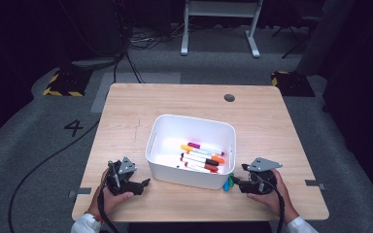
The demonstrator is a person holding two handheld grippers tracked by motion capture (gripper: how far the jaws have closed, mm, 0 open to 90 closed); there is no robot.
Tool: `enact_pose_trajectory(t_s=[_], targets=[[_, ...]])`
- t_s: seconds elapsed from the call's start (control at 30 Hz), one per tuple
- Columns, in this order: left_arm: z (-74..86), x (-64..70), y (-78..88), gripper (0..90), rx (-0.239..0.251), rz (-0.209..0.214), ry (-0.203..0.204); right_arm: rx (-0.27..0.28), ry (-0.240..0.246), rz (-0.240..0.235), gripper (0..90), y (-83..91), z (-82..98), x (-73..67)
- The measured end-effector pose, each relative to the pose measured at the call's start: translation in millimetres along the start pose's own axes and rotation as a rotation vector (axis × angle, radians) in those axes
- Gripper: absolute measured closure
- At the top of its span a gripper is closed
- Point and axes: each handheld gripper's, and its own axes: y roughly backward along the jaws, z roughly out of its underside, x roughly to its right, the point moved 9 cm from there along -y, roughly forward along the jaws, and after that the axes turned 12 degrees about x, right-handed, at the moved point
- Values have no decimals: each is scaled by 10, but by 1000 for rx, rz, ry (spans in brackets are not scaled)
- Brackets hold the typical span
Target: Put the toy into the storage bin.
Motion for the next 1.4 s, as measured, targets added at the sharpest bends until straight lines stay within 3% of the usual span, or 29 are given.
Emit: enact_pose_trajectory(t_s=[0.2,0.3,0.53,0.77,1.0,1.23,1.4], targets=[[0,0,0,155,0,0,0,10,-93,-13,366,-91,-10,7],[0,0,0,155,0,0,0,-11,-64,18,373,-144,22,43],[0,-1,1,156,-1,-1,-1,-54,-59,57,413,-179,142,159],[1,-3,2,155,-2,-3,-1,-42,-107,117,551,-60,252,464],[0,0,0,155,0,0,0,-18,-87,103,732,-38,272,632],[0,0,0,156,0,0,0,-15,-85,103,743,-33,277,706],[0,0,0,155,0,1,0,35,-103,92,744,55,206,728]])
